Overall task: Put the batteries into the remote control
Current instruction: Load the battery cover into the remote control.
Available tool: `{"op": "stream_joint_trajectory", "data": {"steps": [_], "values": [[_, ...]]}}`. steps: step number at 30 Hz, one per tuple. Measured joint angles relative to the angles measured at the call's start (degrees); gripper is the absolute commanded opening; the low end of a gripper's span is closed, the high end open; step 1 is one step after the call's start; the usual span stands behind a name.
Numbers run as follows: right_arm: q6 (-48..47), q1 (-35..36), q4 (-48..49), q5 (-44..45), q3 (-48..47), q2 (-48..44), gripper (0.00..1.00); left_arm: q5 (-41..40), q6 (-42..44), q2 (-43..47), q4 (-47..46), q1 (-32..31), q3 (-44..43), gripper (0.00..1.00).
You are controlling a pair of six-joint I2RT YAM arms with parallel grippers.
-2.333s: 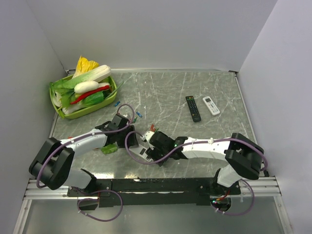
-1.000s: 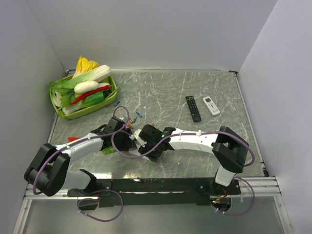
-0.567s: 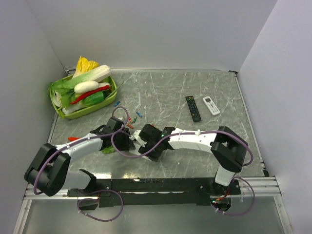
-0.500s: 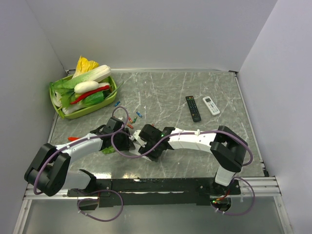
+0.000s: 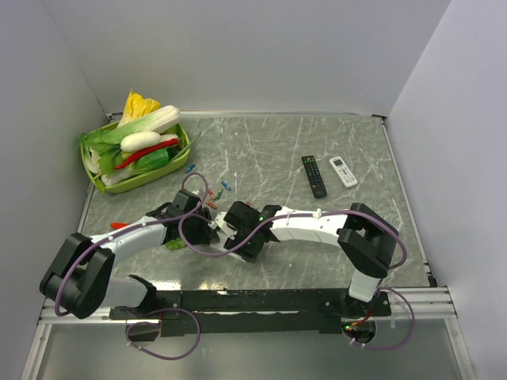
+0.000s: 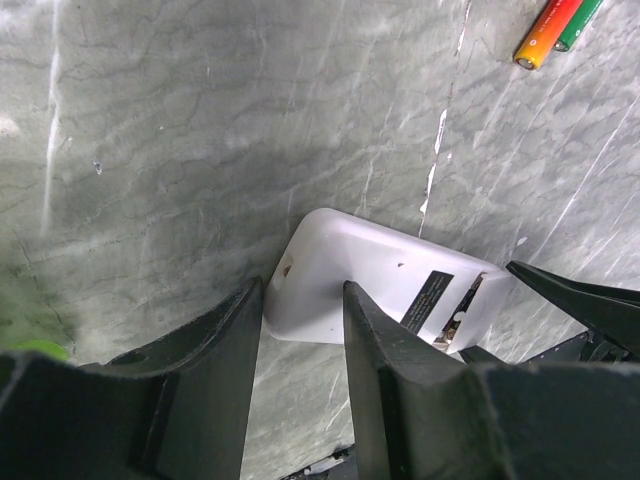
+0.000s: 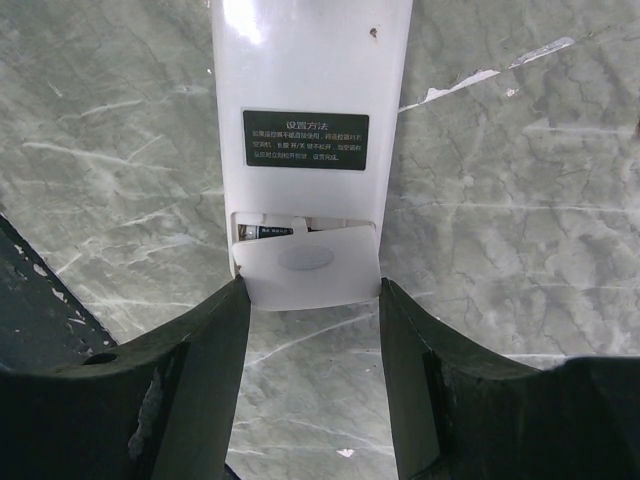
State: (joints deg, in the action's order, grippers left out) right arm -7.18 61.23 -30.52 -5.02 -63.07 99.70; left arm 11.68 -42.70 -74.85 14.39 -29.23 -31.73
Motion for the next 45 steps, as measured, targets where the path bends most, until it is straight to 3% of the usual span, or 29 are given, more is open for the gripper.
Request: {"op": "stream_joint_trajectory", "data": {"steps": [45], "values": [[4.6,0.0,-3.2,-0.1,-2.5,1.3,0.65,0.2,0.0,0.4,0.5,0.0,0.0,0.49]]}}
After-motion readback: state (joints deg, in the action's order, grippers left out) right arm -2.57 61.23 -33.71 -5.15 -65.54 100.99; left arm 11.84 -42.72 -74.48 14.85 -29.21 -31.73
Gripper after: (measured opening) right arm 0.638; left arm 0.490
